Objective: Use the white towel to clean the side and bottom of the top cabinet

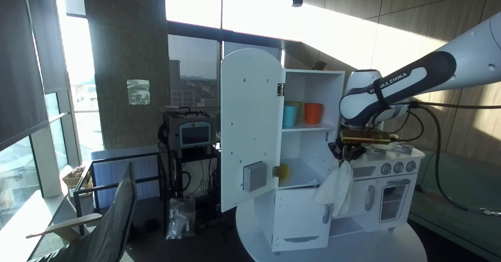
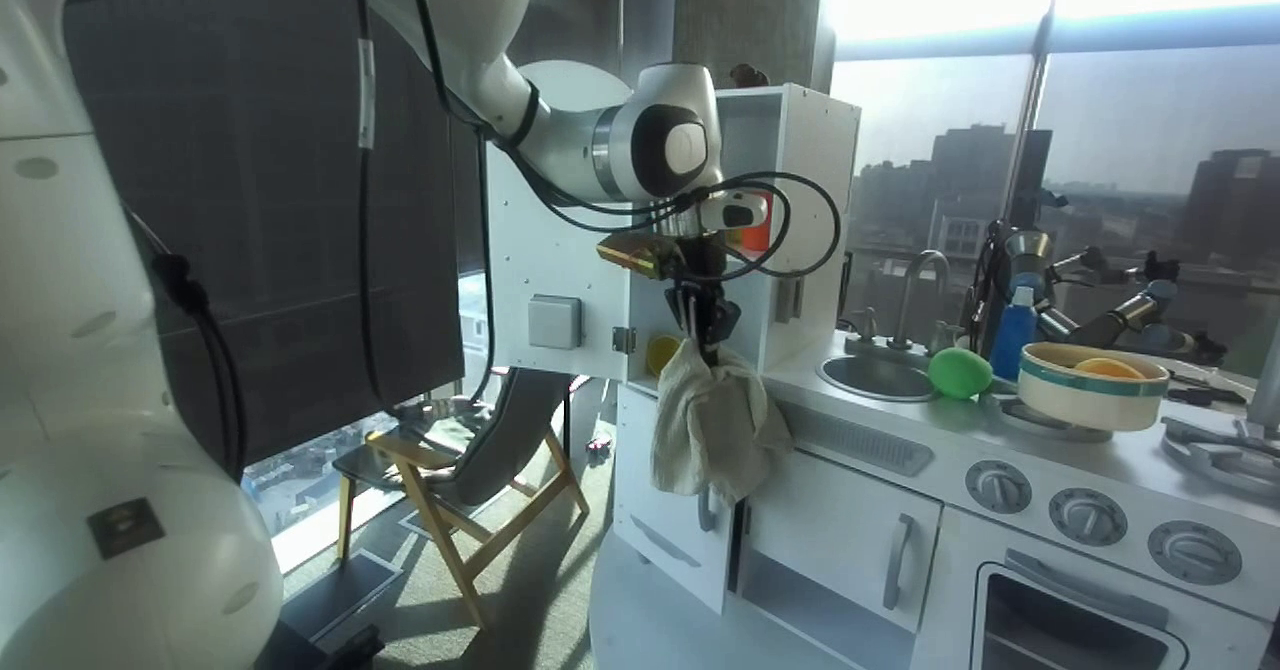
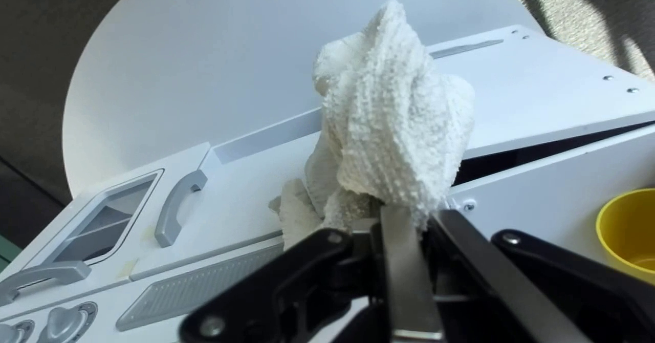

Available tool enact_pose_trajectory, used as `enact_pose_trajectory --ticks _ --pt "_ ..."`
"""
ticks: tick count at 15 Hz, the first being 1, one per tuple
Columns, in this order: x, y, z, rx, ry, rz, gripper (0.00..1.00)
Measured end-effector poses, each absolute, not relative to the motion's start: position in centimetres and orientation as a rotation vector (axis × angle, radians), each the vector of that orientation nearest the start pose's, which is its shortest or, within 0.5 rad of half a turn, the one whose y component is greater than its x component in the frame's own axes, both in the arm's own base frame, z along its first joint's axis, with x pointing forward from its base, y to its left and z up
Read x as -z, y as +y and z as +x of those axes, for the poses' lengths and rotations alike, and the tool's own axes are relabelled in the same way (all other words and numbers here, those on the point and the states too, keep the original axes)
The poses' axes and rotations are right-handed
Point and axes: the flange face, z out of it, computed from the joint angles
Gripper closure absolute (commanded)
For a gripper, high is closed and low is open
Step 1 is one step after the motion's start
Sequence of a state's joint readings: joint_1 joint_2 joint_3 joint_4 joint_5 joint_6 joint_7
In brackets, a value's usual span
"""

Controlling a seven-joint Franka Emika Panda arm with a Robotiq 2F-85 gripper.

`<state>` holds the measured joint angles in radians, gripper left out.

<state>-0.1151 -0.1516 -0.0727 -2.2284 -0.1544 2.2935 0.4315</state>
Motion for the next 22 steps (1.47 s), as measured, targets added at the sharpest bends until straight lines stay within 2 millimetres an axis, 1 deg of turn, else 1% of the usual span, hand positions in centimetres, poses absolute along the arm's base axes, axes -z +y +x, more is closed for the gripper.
enact_pose_trajectory --ticks 3,5,7,9,11,13,16,19,21,22 --pt "-43.0 -8.5 49.4 0.448 0.743 -3.123 0.93" --pt "-41.3 -7.6 48.9 0.496 0.681 -3.137 0.94" --pt "-40.4 -7.1 49.1 0.566 0.624 -3.155 0.94" --pt "-40.1 -7.0 49.8 0.659 0.593 -3.161 0.94" --pt "-40.2 -7.1 50.7 0.763 0.59 -3.16 0.94" --pt "-40.8 -7.2 51.7 0.86 0.583 -3.165 0.94" --pt "-42.9 -6.5 53.5 1.017 0.567 -3.152 0.93" --pt "-44.8 -4.9 54.9 1.124 0.521 -3.117 0.93" --pt "-44.6 -4.0 55.7 1.144 0.493 -3.11 0.93" --pt "-44.1 -3.8 56.2 1.135 0.485 -3.113 0.93"
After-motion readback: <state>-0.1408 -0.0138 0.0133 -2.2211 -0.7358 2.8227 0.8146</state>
